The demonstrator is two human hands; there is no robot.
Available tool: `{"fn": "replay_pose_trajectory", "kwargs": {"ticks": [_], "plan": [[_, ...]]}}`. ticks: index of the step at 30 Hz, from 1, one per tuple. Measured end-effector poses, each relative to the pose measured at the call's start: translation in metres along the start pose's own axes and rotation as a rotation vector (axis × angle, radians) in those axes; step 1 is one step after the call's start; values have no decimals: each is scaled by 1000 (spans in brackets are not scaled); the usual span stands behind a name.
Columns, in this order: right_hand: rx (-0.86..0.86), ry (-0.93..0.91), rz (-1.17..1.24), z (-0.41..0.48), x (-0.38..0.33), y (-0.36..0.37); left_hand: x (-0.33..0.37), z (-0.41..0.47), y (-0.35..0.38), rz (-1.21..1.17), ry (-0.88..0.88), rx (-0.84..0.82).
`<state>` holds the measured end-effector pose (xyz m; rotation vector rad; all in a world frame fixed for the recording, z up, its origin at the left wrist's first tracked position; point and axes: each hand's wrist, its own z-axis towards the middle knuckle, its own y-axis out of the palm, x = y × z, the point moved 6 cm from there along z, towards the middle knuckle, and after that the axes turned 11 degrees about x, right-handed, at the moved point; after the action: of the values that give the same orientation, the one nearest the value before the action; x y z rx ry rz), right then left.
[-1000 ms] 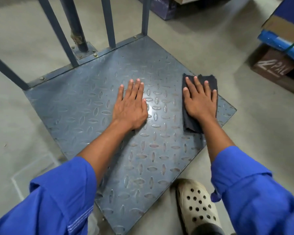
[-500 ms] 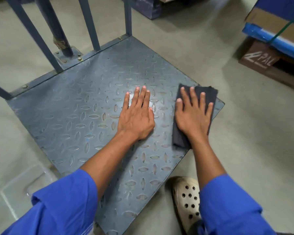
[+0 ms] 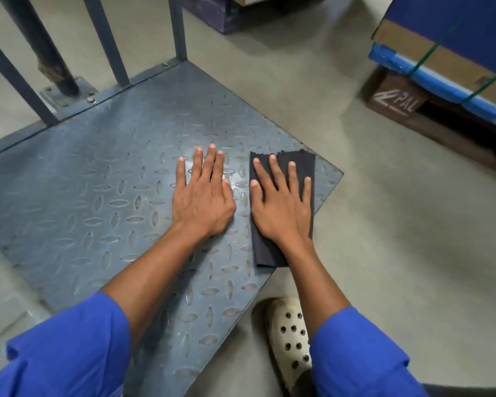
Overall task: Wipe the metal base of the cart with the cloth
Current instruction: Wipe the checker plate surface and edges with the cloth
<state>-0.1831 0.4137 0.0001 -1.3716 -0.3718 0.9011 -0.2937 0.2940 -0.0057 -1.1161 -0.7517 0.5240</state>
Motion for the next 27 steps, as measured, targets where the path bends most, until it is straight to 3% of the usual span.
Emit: {"fn": "replay_pose_trajectory", "kwargs": {"ticks": [3,7,10,14,20,24,27], "plan": [[-20,-37,-3,34,15,0,1,1,1,0,-1,-11],[-17,112,-9,70,50,-2,2,-3,3,-3,-1,-19],[1,135,6,25,35,-7,3,-3,1,-8,-8,-6],[17,-4,7,-26,14,-10,3,-3,1,-7,-5,-19],[6,124,-19,59,73,-10,4,-9,1,-5,21,-29],[66,209,40,8,48,-10,4,-9,-1,-16,18,-16],[69,108,34,-45,16,-9,1,-8,-2,-15,41,-26]]}}
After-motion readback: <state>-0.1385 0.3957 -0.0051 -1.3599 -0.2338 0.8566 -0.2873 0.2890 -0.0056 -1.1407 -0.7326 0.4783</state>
